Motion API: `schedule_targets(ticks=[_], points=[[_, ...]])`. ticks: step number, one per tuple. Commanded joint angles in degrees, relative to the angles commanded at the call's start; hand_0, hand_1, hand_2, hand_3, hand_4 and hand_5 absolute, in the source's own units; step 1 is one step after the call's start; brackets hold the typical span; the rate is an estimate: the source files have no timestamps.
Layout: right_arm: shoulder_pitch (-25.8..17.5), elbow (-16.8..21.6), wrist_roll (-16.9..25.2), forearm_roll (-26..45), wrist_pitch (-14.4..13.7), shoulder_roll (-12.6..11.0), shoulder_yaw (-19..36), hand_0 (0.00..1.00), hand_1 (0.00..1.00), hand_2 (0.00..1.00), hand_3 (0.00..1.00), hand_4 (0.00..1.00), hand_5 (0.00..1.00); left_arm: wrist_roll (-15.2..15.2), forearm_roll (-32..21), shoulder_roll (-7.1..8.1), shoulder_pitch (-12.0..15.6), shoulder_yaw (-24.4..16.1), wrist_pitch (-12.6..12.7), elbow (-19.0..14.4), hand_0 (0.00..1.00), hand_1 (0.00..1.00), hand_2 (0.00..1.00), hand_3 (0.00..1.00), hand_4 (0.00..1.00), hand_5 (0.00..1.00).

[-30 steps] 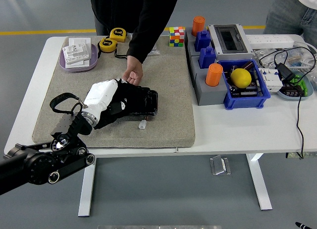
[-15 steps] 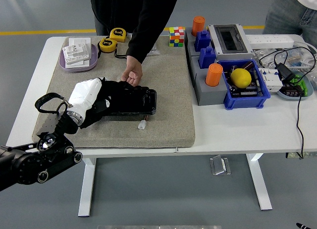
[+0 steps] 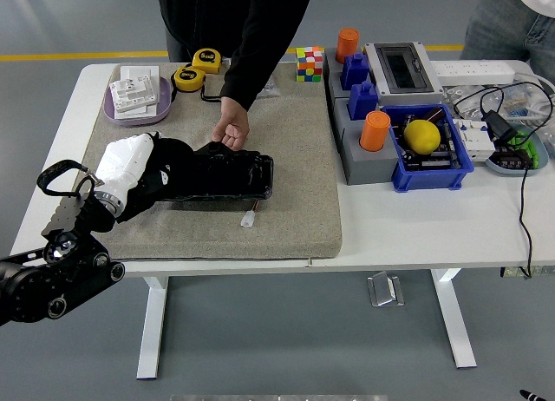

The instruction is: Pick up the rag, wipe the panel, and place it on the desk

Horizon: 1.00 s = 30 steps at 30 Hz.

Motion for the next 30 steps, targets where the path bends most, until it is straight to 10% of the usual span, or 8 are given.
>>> schedule_targets(ticks=[15, 30], points=[[0.2, -0.29, -0.03, 0.18, 0.12, 0.12, 0.11, 0.761, 0.585, 0.707, 0.603, 0.998, 0.551, 0.19, 0.95, 1.16, 0.39, -2.31, -0.1, -0.26, 0.195, 0.122, 0.511, 0.501, 0.282, 0.002], [0.47, -0.21, 0.06, 0.39, 0.23, -0.11, -0.38, 0.762, 0.584, 0.707, 0.603, 0.998, 0.552, 0.81, 0.3, -2.36, -1.22, 0.51, -0.27, -0.16, 0.195, 0.122, 0.511, 0.502, 0.278, 0.002]])
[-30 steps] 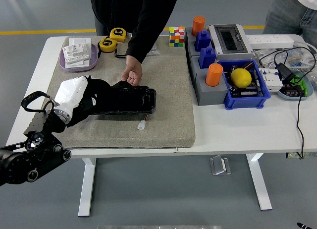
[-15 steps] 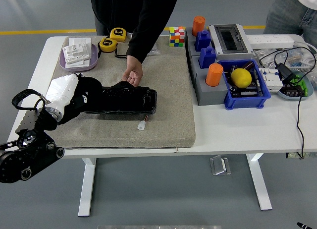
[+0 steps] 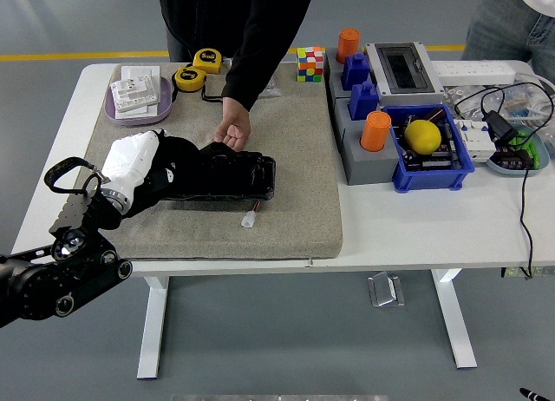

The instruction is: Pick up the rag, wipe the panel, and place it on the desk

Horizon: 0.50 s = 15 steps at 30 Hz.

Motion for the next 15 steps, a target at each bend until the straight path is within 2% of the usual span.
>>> schedule_targets(ticks=[15], points=[[0.31, 0.22, -0.12, 0.13, 0.27, -0.99, -0.61, 0.762, 0.585, 0.707, 0.604, 0.998, 0.552, 1.55, -0.04, -2.99, -2.84, 3.19, -0.75, -0.11, 0.195, 0.121, 0.511, 0.503, 0.273, 0.002]])
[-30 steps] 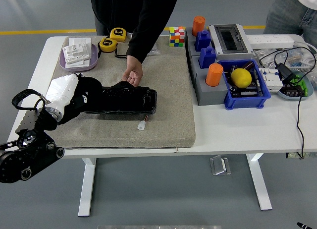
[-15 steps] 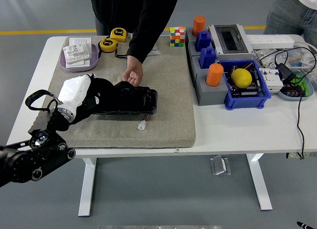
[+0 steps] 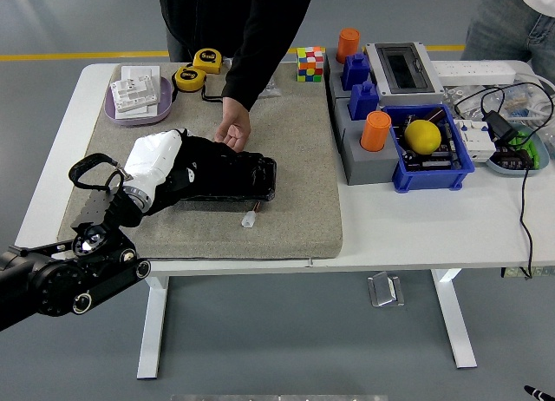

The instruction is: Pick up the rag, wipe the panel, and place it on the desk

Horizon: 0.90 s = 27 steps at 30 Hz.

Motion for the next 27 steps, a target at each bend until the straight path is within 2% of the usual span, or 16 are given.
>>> schedule_targets(ticks=[17, 27], points=[[0.38, -0.05, -0.12, 0.11, 0.24, -0.4, -1.16, 0.762, 0.585, 0.707, 0.604, 0.998, 0.551, 0.73, -1.27, -4.11, -3.92, 6.31, -0.35, -0.53, 0.195, 0.12, 0.511, 0.503, 0.272, 0.002], [0.68, -0.01, -0.24, 0.11, 0.21, -0.68, -1.72, 0.761, 0.584, 0.707, 0.603, 0.998, 0.55, 1.05, -1.7, -5.64, -6.44, 9.66, -0.61, -1.08, 0.194, 0.12, 0.511, 0.503, 0.271, 0.002]])
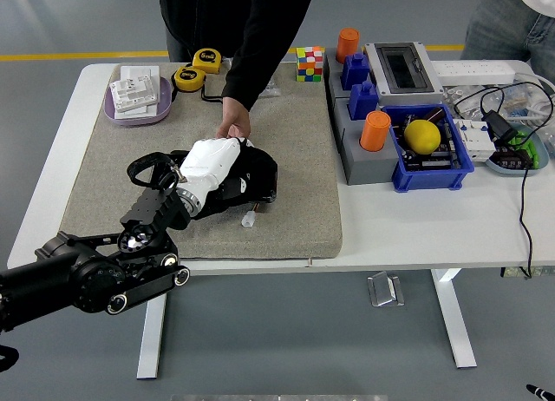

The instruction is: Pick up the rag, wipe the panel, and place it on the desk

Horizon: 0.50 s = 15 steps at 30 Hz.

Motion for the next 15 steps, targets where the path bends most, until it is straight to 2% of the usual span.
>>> schedule_targets(ticks=[7, 15], points=[[-0.07, 0.05, 0.04, 0.06, 0.0, 0.04, -0.25, 0.761, 0.584, 0.707, 0.603, 0.998, 0.55, 0.18, -0.03, -0.74, -0.4, 1.13, -0.13, -0.11, 0.195, 0.12, 0.511, 0.503, 0.27, 0.002], [-0.15, -0.1, 0.01, 0.06, 0.04, 0.02, -0.08, 0.761, 0.584, 0.707, 0.603, 0.998, 0.55, 0.34, 0.32, -0.69, -0.11, 0.81, -0.11, -0.29, 0.195, 0.121, 0.511, 0.503, 0.27, 0.002]])
